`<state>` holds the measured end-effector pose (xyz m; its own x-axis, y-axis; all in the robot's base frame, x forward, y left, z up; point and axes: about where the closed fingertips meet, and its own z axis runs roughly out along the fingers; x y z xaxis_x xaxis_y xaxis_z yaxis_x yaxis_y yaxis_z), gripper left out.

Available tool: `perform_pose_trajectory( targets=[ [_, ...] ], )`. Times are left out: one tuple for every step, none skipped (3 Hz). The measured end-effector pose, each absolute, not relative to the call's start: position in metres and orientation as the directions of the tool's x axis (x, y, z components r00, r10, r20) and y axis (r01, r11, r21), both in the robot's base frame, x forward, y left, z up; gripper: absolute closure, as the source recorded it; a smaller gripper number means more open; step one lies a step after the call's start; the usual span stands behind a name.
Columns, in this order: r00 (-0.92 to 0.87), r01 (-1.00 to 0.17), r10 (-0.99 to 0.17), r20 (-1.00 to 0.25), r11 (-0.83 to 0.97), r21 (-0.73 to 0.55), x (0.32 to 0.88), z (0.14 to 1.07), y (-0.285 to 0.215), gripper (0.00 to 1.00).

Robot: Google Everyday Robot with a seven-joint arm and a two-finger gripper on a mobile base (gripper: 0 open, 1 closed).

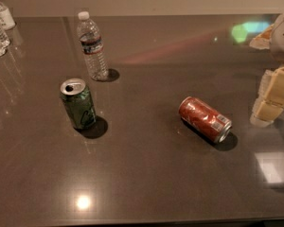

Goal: Pick coke can

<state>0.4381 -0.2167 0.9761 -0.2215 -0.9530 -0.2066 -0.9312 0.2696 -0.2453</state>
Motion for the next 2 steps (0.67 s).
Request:
perform_pose_trajectory(
  targets=[
    [-0.221, -0.931, -0.953, -0.207, 0.270, -0.246, 0.4381, 0.9762, -0.2167, 0.00],
    [-0.254, -0.929, -0.948, -0.194, 0.294, -0.222, 0.4427, 0.9703, -0.2123, 0.00]
  ],
)
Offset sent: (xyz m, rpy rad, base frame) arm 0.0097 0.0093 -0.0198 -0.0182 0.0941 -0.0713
